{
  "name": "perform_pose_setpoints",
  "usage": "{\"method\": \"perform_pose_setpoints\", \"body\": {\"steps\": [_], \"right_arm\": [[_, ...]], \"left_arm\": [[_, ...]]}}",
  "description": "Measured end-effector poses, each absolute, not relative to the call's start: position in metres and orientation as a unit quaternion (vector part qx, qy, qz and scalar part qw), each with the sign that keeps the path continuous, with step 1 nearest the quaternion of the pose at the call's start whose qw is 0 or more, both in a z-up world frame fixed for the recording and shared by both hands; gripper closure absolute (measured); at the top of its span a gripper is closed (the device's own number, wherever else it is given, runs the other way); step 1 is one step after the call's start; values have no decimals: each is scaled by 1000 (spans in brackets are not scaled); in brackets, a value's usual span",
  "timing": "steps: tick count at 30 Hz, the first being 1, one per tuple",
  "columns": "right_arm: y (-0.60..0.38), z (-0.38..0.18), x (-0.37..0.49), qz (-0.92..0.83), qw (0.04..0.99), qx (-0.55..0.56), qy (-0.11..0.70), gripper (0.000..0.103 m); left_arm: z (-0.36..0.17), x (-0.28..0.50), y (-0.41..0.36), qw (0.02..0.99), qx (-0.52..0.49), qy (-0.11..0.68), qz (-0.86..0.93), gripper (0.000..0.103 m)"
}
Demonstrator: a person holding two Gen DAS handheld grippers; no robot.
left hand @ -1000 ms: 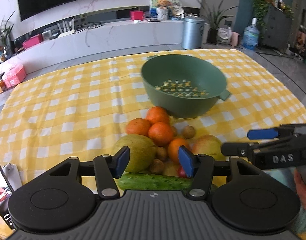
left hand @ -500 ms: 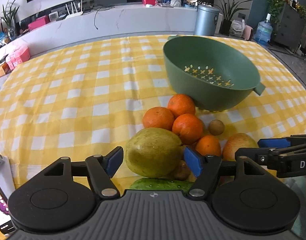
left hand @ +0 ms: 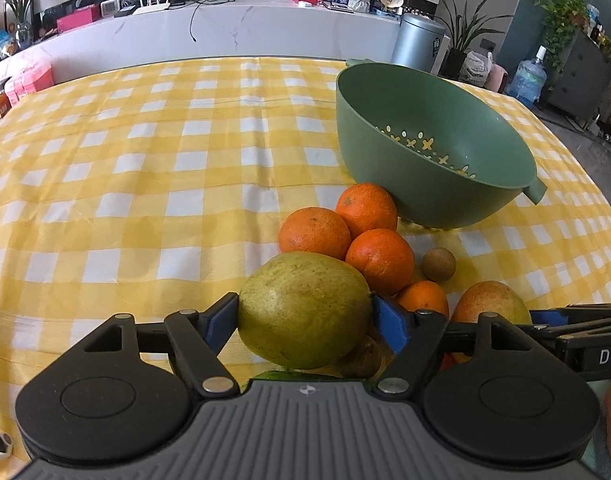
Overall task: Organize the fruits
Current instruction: 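Grasp a yellow-green pear with the left tool while the right tool grasps another pear, then carry the pears over the green bowl while the right tool releases its pear inside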
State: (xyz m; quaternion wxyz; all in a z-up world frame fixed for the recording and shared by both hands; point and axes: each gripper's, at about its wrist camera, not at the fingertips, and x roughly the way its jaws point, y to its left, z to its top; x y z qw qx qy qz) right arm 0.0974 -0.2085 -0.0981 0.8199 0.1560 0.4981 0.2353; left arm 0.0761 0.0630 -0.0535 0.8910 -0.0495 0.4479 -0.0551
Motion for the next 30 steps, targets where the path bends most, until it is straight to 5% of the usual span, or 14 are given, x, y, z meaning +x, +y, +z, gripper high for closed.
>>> {"method": "perform_pose_setpoints", "body": {"steps": [3, 15, 30], "right_arm": [[-209, -99, 98, 250, 815, 167, 495, 38], [-211, -89, 88, 253, 834, 155, 464, 39], [-233, -38, 77, 252, 894, 131, 346, 39]], "left_arm": [[-53, 75, 65, 892, -57, 445, -53, 20], [-44, 64, 67, 905, -64, 417, -49, 21], [33, 48, 40, 948, -18, 307, -85, 21]]}}
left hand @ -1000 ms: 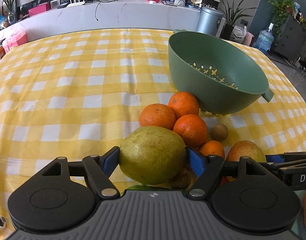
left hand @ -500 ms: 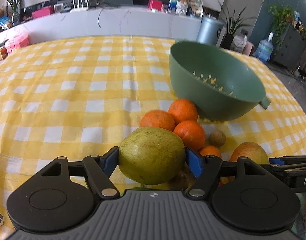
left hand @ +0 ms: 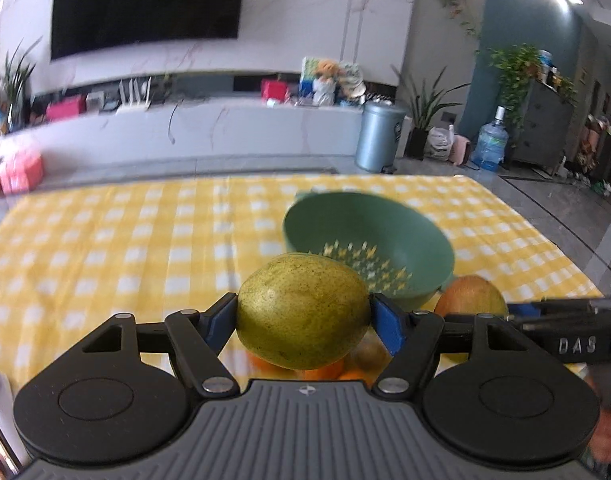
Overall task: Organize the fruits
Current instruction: 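Carry the pears over the green bowl while the right tool releases its pear inside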
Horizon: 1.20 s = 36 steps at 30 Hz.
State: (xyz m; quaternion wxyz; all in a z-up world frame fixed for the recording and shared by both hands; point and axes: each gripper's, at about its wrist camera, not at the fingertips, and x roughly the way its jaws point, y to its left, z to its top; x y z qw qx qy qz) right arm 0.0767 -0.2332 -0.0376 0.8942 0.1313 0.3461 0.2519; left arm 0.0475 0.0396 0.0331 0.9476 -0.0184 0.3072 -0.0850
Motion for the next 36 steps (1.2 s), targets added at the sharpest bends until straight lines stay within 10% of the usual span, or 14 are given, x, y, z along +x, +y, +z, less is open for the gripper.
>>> {"method": "perform_pose_setpoints", "body": {"steps": [36], "right_arm": [[-192, -67, 222, 259, 872, -116, 398, 39]], "left_arm": [[-9, 161, 0, 913, 114, 343, -190, 21]]}}
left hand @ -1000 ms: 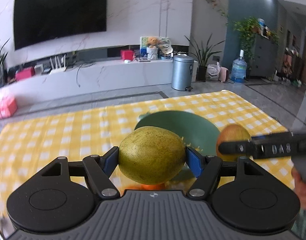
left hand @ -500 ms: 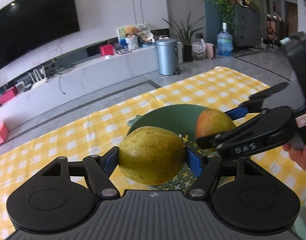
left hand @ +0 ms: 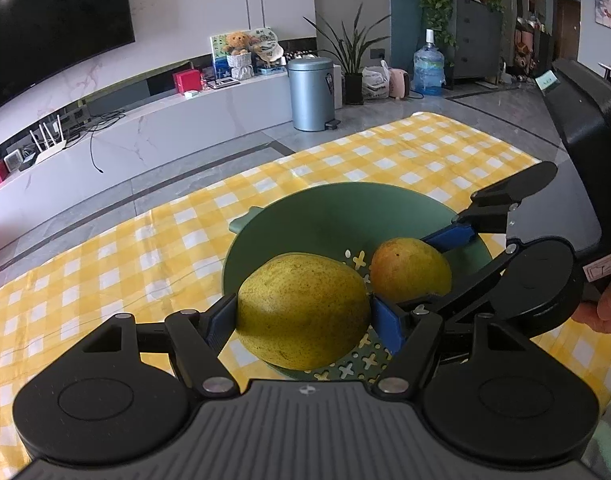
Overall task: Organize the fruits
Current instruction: 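Carry the pears over the green bowl while the right tool releases its pear inside, then lower the held pear into the green bowl and open the left tool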
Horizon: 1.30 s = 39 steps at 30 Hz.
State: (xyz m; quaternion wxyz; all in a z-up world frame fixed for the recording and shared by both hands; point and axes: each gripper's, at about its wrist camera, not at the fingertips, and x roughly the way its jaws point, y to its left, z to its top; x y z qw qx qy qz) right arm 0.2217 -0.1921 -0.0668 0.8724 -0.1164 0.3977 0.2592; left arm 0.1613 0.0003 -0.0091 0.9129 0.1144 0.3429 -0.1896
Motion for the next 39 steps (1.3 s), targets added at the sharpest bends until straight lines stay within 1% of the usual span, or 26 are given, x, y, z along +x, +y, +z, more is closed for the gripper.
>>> {"method": "perform_pose_setpoints", "body": {"steps": [11, 15, 19, 20, 21, 22, 23, 26, 30, 35, 39], "right_arm": [[-184, -74, 221, 257, 868, -145, 399, 39], [-184, -74, 219, 254, 868, -152, 398, 38], [-186, -72, 218, 254, 868, -147, 401, 38], [-187, -71, 217, 254, 869, -146, 398, 37], [-188, -68, 215, 251, 874, -147, 388, 34], [-190, -65, 214, 243, 881, -151, 377, 22], [-192, -61, 212, 238, 887, -151, 366, 16], [-200, -57, 213, 239, 892, -121, 364, 17], [-203, -51, 210, 230, 901, -120, 349, 19], [-216, -45, 207, 205, 914, -78, 341, 18], [-220, -47, 208, 182, 919, -68, 343, 18]], "left_arm": [[-19, 166, -6, 904, 138, 353, -199, 21], [-19, 166, -5, 902, 132, 357, -204, 21], [-19, 169, 1, 894, 105, 373, -223, 21], [-19, 171, 3, 892, 95, 379, -228, 21], [-19, 172, 5, 890, 84, 384, -232, 21], [-20, 173, 7, 889, 76, 385, -235, 21], [-19, 174, 9, 890, 71, 383, -237, 21], [-18, 174, 7, 889, 73, 385, -235, 21], [-20, 172, 2, 888, 92, 387, -232, 21], [-28, 169, -8, 878, 113, 397, -243, 21], [-33, 164, -16, 875, 133, 396, -245, 21]]}}
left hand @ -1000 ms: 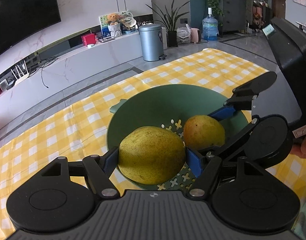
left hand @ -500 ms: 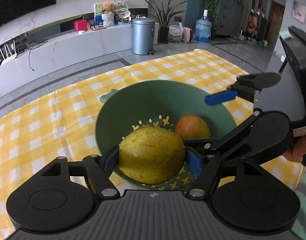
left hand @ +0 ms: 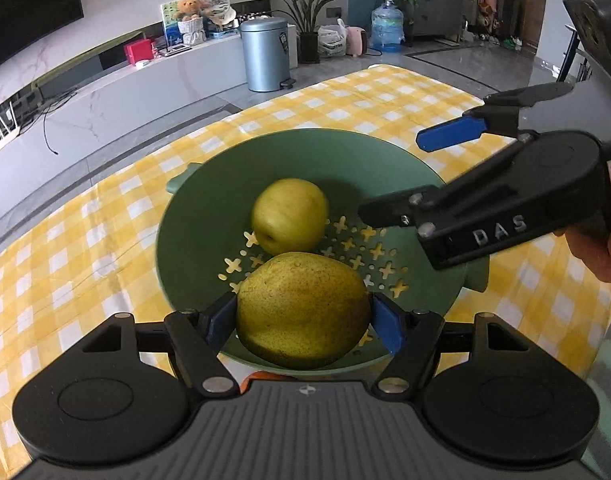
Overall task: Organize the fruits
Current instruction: 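Lower the held pear into the green bowl and open the left tool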
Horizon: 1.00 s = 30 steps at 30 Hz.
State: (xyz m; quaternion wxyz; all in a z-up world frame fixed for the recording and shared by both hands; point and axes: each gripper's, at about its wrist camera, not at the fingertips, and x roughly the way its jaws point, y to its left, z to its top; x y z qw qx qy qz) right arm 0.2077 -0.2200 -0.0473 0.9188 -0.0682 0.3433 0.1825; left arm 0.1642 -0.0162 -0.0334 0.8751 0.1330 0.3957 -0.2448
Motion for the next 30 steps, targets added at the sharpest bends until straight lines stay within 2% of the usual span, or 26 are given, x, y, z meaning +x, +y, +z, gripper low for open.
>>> {"method": "perform_pose_setpoints", "body": {"steps": [9, 21, 30], "right_arm": [[-227, -53, 208, 149, 924, -44, 350, 18], [-233, -48, 196, 110, 936, -5, 334, 17], [-238, -43, 160, 86, 943, 39, 319, 17]], "left_arm": [[-33, 161, -13, 883, 120, 385, -240, 18], [12, 133, -1, 925, 75, 310, -208, 17], [30, 111, 16, 926, 45, 329, -181, 17]]}}
